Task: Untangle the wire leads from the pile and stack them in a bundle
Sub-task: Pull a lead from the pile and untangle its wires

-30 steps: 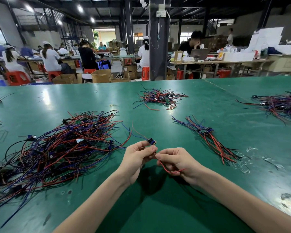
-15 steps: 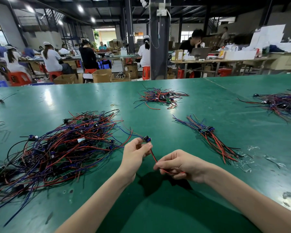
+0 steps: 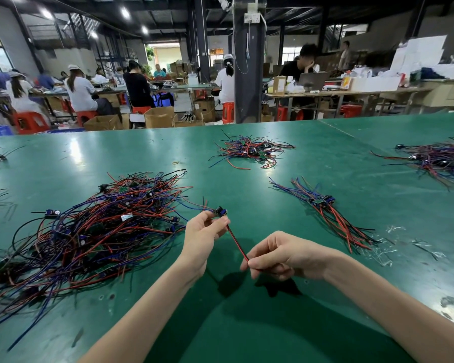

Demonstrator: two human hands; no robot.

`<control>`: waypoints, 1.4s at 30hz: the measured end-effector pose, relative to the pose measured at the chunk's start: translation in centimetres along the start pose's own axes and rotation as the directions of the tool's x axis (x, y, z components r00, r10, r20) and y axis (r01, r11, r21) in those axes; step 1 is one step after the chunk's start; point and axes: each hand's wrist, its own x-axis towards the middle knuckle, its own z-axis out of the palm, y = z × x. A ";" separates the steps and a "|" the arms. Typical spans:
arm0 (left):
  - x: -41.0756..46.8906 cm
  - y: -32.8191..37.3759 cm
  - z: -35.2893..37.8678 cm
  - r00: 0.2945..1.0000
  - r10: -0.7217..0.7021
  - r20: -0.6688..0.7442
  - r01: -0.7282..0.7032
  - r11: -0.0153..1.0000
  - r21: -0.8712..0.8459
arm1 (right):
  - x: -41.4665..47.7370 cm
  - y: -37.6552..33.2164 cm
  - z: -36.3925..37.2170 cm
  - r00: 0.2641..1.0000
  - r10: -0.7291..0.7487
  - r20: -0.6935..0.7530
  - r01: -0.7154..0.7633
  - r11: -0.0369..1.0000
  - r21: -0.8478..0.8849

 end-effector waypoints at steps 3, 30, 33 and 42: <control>0.1 -0.2 -0.2 1.000 -0.013 -0.018 0.013 1.000 0.014 | 0.0 0.1 0.3 0.999 0.032 0.008 -0.032 0.999 -0.044; 0.4 0.3 -0.9 0.996 -0.086 0.037 0.085 0.996 0.022 | -0.2 -0.1 0.9 0.916 -0.401 -0.012 0.401 0.916 0.010; 0.3 0.4 -1.0 0.997 -0.070 0.036 0.069 0.997 0.031 | -0.3 -0.1 1.0 0.914 -0.403 -0.042 0.402 0.915 -0.040; 0.5 0.8 -1.3 0.995 -0.097 0.008 0.097 0.995 -0.033 | -0.5 -0.3 1.5 0.907 -0.405 -0.114 0.387 0.909 -0.155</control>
